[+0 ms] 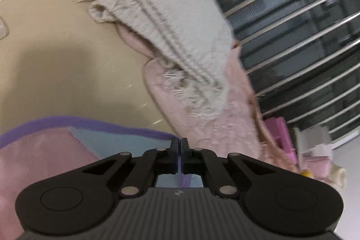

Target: Fold clothes

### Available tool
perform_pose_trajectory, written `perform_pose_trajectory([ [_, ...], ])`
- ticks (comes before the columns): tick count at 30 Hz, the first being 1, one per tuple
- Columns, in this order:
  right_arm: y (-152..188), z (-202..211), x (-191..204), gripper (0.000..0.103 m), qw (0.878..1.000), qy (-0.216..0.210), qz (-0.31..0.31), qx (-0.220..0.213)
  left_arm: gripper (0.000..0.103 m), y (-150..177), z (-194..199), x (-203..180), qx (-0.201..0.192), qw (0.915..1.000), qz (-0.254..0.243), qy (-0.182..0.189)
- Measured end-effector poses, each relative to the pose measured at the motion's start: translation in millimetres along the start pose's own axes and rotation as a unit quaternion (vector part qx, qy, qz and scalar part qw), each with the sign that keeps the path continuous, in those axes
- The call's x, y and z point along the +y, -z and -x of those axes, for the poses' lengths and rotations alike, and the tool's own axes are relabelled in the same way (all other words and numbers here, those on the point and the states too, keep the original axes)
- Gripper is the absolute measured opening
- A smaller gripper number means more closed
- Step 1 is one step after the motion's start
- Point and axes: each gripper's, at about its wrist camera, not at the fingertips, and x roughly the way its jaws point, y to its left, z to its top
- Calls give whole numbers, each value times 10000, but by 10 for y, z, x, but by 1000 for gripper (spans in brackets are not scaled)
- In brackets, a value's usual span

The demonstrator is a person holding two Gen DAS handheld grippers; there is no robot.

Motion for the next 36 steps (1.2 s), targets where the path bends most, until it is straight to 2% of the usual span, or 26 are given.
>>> perform_pose_trajectory([
  [1, -25, -90, 1, 1, 9999, 106, -10, 132, 3, -24, -49, 28, 45, 9999, 54, -133],
  [2, -44, -174, -10, 2, 9993, 288, -61, 217, 10, -43, -71, 75, 114, 9996, 149, -214],
  [3, -60, -248, -21, 4, 9983, 473, -114, 329, 17, -63, -94, 123, 183, 9991, 244, -294],
  [4, -68, -269, -34, 8, 9968, 636, -166, 445, 29, -69, -92, 160, 243, 9987, 291, -336],
  [5, -71, -237, -48, 9, 9956, 757, -208, 506, 31, -43, -30, 175, 285, 9990, 224, -280],
  [6, -61, -167, -57, 10, 9953, 794, -194, 527, 31, 1, 52, 175, 319, 9992, 66, -229],
  [7, -32, -39, -58, 13, 9963, 704, -96, 487, 36, 89, 183, 141, 336, 9988, -313, -190],
  [8, 8, 101, -49, 21, 9972, 599, 28, 455, 44, 177, 313, 108, 353, 9969, -692, -151],
  [10, 173, 411, 20, 30, 9973, 282, 475, 491, 54, 397, 525, 54, 406, 9890, -1418, -96],
  [13, 431, 594, 143, 30, 9921, -28, 1038, 709, 54, 711, 610, 0, 580, 9772, -2020, -292],
  [16, 608, 572, 238, 30, 9873, -118, 1327, 861, 54, 911, 592, -75, 399, 9690, -2376, -542],
  [18, 667, 493, 234, 28, 9855, 212, 1387, 956, 54, 972, 592, -116, 274, 9650, -2516, -683],
  [20, 668, 412, 144, 26, 9848, 824, 1254, 872, 54, 971, 578, -106, 185, 9632, -2581, -734],
  [22, 596, 381, 8, 16, 9852, 1322, 877, 651, 54, 958, 593, -66, 70, 9612, -2654, -753],
  [25, 522, 527, -10, 18, 9853, 1484, 638, 550, 55, 957, 689, -16, 40, 9607, -2696, -660],
  [27, 555, 777, 90, 19, 9890, 1159, 815, 424, 55, 1026, 871, 2, 140, 9576, -2865, -252],
  [30, 688, 1052, 219, 28, 9944, 323, 843, 546, 55, 1240, 1163, 1, 250, 9386, -3420, 383],
  [33, 879, 1039, 270, 28, 9924, -476, 484, 1031, 56, 1422, 1145, -69, 625, 9305, -3566, 554],
  [35, 969, 975, 364, 28, 9907, -482, 622, 1108, 55, 1537, 1122, -114, 862, 9250, -3650, 610],
  [36, 992, 953, 406, 28, 9900, -440, 717, 1132, 54, 1569, 1081, -127, 945, 9249, -3653, 471],
])
